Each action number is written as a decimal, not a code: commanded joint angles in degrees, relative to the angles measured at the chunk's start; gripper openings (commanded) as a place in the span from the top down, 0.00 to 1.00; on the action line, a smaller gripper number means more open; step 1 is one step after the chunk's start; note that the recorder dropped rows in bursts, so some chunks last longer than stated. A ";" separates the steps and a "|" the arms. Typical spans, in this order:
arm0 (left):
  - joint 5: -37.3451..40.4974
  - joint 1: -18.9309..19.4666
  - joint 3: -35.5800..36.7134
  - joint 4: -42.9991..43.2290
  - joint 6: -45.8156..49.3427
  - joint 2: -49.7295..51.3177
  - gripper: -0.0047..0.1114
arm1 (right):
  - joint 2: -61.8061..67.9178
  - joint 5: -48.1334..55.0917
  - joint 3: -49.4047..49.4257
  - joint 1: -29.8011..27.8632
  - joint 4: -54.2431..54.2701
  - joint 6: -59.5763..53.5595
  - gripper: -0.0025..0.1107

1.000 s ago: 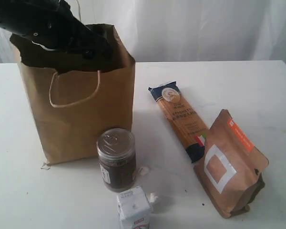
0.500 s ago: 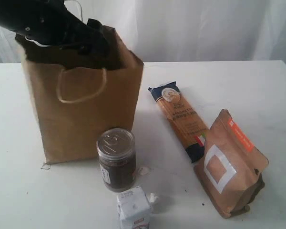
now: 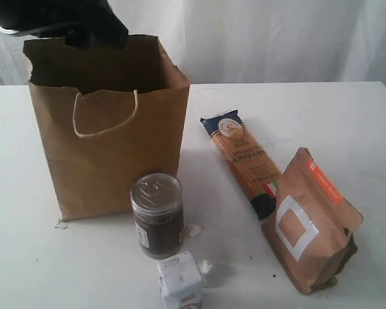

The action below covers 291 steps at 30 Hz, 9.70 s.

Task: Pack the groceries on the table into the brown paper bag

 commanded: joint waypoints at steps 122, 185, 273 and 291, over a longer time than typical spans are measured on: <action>-2.54 -15.61 37.76 -8.50 13.03 -47.02 0.96 | -0.15 -0.77 0.22 -0.17 -0.31 0.22 0.98; -24.73 16.75 77.56 -7.84 10.41 -70.99 0.96 | -0.15 -0.77 0.22 -0.17 -0.31 0.22 0.98; -24.73 18.82 77.56 -7.84 10.41 -70.99 0.96 | 46.58 10.75 -39.07 7.91 31.96 -41.20 0.96; -24.73 18.82 77.56 -7.84 10.41 -70.99 0.96 | 60.79 -2.63 -39.12 25.26 42.82 -42.20 0.36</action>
